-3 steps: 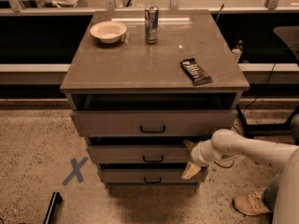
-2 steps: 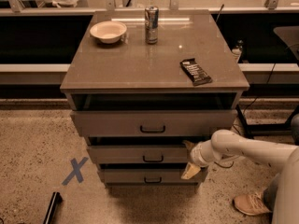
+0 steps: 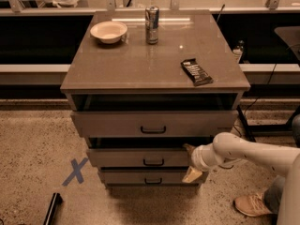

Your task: Open middle drawer

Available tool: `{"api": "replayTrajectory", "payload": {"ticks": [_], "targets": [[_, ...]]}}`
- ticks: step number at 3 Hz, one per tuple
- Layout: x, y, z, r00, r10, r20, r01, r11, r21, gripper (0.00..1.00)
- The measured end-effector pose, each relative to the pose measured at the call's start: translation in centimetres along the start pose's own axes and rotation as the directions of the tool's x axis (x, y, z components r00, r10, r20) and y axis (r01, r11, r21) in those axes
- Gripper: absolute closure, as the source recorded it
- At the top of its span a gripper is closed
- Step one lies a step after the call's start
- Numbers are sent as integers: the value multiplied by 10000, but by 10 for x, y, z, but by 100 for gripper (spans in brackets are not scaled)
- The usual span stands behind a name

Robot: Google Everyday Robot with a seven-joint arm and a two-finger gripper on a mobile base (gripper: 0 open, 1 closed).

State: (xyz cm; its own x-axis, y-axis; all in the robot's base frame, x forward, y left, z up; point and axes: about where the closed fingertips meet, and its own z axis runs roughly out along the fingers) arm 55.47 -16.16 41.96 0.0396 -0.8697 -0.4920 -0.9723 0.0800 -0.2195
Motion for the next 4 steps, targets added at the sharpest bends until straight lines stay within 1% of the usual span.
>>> {"api": "replayTrajectory", "payload": {"ticks": [1, 2, 3, 4], "targets": [[2, 20, -13, 10000, -94, 30, 94, 9998, -162, 23], [5, 34, -25, 9999, -150, 42, 151, 9996, -238, 23], [12, 51, -33, 10000, -71, 38, 73, 9991, -429, 24], [23, 71, -48, 9999, 145, -17, -146, 9986, -507, 24]]}}
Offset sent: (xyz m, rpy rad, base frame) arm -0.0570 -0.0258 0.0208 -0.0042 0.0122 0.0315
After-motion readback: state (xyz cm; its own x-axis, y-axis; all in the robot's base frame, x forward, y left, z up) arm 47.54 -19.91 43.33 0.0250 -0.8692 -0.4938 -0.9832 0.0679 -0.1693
